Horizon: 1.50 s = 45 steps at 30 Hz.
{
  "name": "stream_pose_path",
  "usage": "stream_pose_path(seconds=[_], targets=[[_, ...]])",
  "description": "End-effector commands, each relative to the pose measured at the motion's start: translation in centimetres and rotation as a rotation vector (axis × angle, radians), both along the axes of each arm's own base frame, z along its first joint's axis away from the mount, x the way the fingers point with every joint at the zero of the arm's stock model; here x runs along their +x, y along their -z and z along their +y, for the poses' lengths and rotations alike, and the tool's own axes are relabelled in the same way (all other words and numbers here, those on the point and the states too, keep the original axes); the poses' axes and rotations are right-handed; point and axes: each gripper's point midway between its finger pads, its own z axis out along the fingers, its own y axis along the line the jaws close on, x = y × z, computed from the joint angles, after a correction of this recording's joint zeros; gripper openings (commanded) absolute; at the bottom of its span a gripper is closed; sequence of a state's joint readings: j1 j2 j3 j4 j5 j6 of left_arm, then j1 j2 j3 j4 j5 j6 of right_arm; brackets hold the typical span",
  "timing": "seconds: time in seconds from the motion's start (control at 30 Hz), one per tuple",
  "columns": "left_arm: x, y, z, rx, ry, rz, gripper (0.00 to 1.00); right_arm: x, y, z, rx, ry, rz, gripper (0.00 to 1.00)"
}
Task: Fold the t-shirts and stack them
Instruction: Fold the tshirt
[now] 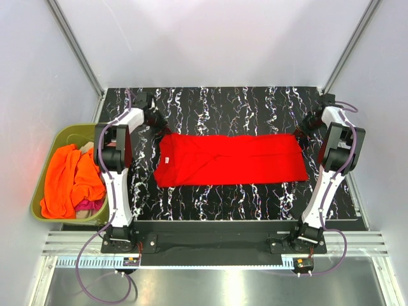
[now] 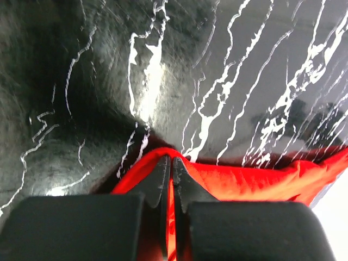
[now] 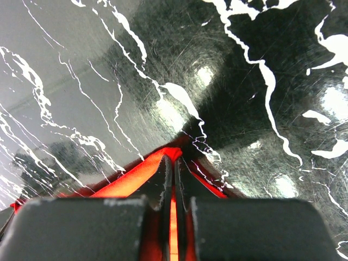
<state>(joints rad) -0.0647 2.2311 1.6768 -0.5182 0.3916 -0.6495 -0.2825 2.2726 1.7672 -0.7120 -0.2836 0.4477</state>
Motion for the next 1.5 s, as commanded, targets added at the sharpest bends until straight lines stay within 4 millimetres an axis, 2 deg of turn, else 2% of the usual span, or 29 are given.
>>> stream_pose_path(seconds=[0.0,0.07,0.13,0.17,0.2,0.27,0.3,0.47,0.57,0.6,0.67,0.7,0.73,0.77,0.83,0.87,0.9,0.93,0.97,1.0,1.03,1.13,1.23,1.3,1.33,1.47], targets=[[1.8,-2.1,1.2,0.044,-0.014,-0.067,0.00,0.1,1.5,-1.6,-0.090,0.034,0.037,0.00],[1.5,-2.0,2.2,0.078,-0.034,-0.067,0.00,-0.1,1.7,-2.1,-0.110,0.058,0.049,0.00],[1.7,-2.8,3.2,0.119,-0.056,-0.102,0.00,-0.2,1.7,-2.5,-0.131,0.086,0.059,0.00],[1.2,-2.3,3.8,0.128,-0.068,-0.094,0.00,-0.2,1.7,-2.6,-0.137,0.096,0.060,0.00],[1.6,-3.0,4.0,0.130,-0.076,-0.129,0.00,-0.2,1.7,-2.7,-0.140,0.107,0.064,0.00],[1.3,-2.6,4.7,0.143,-0.093,-0.132,0.00,-0.3,2.0,-3.1,-0.160,0.137,0.078,0.00],[1.7,-3.0,4.5,0.137,-0.090,-0.164,0.00,-0.3,1.8,-3.4,-0.166,0.151,0.076,0.00],[2.2,-2.2,4.1,0.116,-0.071,-0.185,0.00,-0.2,2.1,-3.8,-0.180,0.186,0.087,0.00],[2.4,-2.5,4.2,0.122,-0.064,-0.197,0.00,-0.2,2.1,-3.7,-0.177,0.188,0.088,0.00],[2.2,-2.7,4.1,0.123,-0.061,-0.195,0.07,-0.1,2.0,-3.7,-0.177,0.182,0.084,0.00],[2.0,-3.2,4.0,0.122,-0.054,-0.197,0.14,-0.2,2.1,-3.6,-0.172,0.171,0.090,0.00],[1.8,-4.1,4.3,0.140,-0.061,-0.211,0.24,-0.2,2.0,-3.6,-0.173,0.167,0.091,0.00],[1.5,-4.3,4.2,0.152,-0.057,-0.210,0.25,-0.4,2.0,-3.6,-0.176,0.163,0.099,0.02],[1.1,-5.7,4.5,0.171,-0.057,-0.226,0.26,-0.5,1.9,-3.6,-0.179,0.157,0.103,0.04],[0.6,-6.6,5.2,0.214,-0.073,-0.233,0.29,-1.1,1.6,-4.1,-0.213,0.136,0.124,0.16],[0.3,-8.3,5.2,0.219,-0.079,-0.257,0.31,-1.1,1.3,-4.3,-0.223,0.126,0.127,0.20],[0.0,-9.0,5.4,0.228,-0.090,-0.269,0.31,-1.1,0.7,-4.9,-0.261,0.110,0.125,0.24],[-0.6,-9.2,5.1,0.231,-0.087,-0.269,0.32,-1.5,0.1,-5.4,-0.295,0.105,0.138,0.33],[-0.9,-10.7,4.8,0.226,-0.085,-0.300,0.32,-1.5,-0.5,-5.8,-0.316,0.100,0.133,0.39],[-1.2,-11.0,4.4,0.222,-0.076,-0.302,0.33,-1.5,-1.2,-6.4,-0.354,0.092,0.129,0.44],[-1.7,-11.2,3.5,0.222,-0.058,-0.306,0.33,-1.6,-2.2,-6.5,-0.366,0.092,0.123,0.53],[-2.5,-12.1,1.3,0.195,-0.004,-0.326,0.33,-1.3,-4.5,-6.7,-0.380,0.089,0.087,0.71],[-3.1,-11.8,-1.4,0.124,0.068,-0.311,0.32,-1.1,-5.9,-5.7,-0.331,0.091,0.057,0.72],[-3.5,-11.2,-2.8,0.101,0.110,-0.297,0.31,-1.6,-6.0,-4.3,-0.277,0.082,0.055,0.70],[-3.7,-10.8,-3.6,0.098,0.134,-0.292,0.31,-1.8,-6.6,-4.0,-0.270,0.080,0.044,0.69],[-4.0,-9.2,-6.1,0.053,0.212,-0.258,0.29,-3.0,-6.9,-2.3,-0.221,0.049,0.042,0.59]])
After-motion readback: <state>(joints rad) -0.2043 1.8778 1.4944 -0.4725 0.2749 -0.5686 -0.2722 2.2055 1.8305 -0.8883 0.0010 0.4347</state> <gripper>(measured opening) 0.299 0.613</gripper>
